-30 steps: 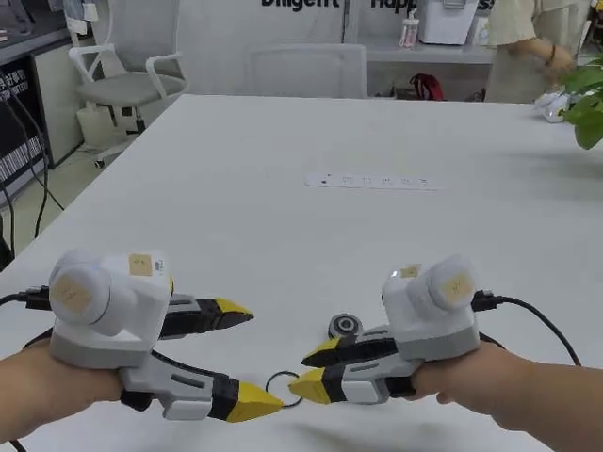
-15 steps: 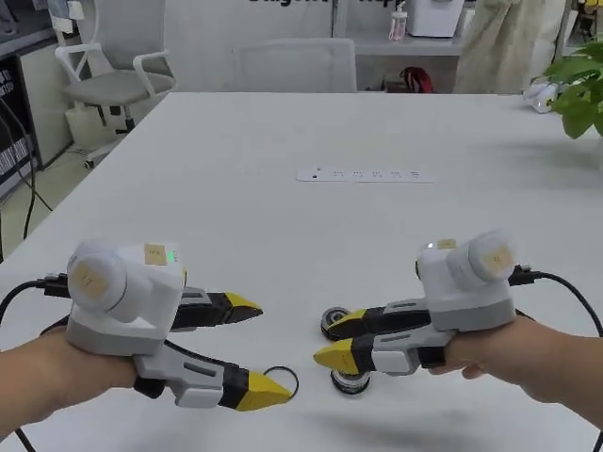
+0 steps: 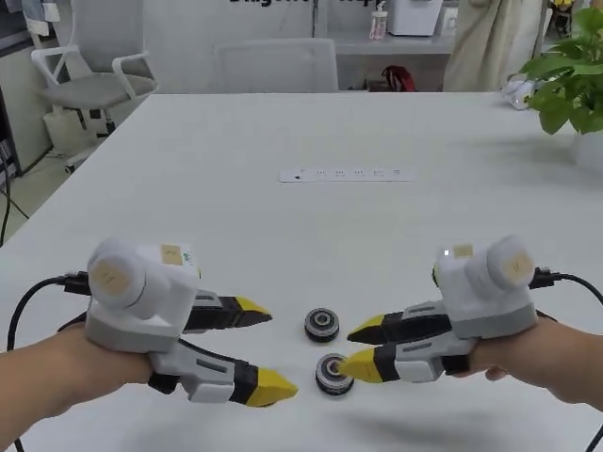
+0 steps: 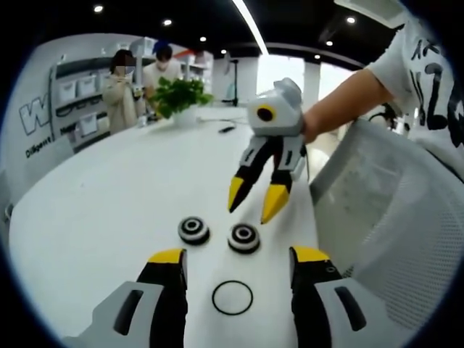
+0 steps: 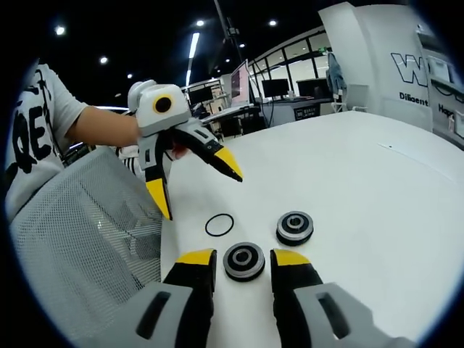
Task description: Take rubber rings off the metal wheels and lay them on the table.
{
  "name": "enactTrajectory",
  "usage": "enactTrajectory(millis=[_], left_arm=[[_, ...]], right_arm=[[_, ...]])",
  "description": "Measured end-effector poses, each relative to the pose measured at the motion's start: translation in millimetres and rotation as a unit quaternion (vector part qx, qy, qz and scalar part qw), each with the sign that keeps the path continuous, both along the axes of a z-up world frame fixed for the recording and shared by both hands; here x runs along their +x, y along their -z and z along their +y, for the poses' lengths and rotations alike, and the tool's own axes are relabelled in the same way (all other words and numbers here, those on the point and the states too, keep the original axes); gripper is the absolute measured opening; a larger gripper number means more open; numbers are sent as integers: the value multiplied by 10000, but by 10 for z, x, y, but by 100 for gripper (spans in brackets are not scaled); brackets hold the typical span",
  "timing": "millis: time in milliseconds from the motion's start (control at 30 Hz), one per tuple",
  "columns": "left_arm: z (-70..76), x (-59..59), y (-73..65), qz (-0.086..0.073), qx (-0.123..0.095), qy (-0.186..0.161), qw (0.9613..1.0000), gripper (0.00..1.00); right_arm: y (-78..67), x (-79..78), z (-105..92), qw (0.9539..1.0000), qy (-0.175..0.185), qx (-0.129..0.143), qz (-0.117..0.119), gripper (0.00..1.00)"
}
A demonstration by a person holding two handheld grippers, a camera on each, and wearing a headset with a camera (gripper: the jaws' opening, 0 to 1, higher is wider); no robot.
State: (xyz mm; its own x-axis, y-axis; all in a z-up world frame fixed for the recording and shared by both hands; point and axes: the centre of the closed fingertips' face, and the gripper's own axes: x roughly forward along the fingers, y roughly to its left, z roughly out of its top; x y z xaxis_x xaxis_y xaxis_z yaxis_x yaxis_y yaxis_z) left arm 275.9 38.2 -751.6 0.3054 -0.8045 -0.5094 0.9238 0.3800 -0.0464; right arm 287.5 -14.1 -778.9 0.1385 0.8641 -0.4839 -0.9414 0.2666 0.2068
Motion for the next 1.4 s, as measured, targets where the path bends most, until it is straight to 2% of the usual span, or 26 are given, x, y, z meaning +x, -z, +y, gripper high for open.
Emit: enactTrajectory(millis=[200, 300, 533, 667, 933, 1067, 1400], left_arm=[[-53, 13, 76, 75, 81, 49, 9999, 54], [-89, 8, 104, 165, 75, 72, 9998, 52], [-201, 22, 138, 261, 51, 139, 9995, 48], [-255, 22, 213, 331, 125, 192, 9992, 45], [-351, 10, 270, 397, 174, 265, 9987, 38], [-390, 23, 265, 433, 126, 236, 9987, 36], [-505, 12, 309, 363, 236, 346, 9985, 26]], right_arm=[[136, -9, -56, 9997, -50, -227, -61, 24], [194, -23, -71, 9994, -81, -331, -92, 22], [257, -69, -48, 9989, -152, -434, -108, 19], [287, -61, -48, 9986, -150, -493, -149, 17], [304, -60, -48, 9987, -117, -483, -123, 14], [303, -60, -45, 9988, -107, -463, -118, 13], [314, -47, -55, 9989, -90, -455, -113, 11]])
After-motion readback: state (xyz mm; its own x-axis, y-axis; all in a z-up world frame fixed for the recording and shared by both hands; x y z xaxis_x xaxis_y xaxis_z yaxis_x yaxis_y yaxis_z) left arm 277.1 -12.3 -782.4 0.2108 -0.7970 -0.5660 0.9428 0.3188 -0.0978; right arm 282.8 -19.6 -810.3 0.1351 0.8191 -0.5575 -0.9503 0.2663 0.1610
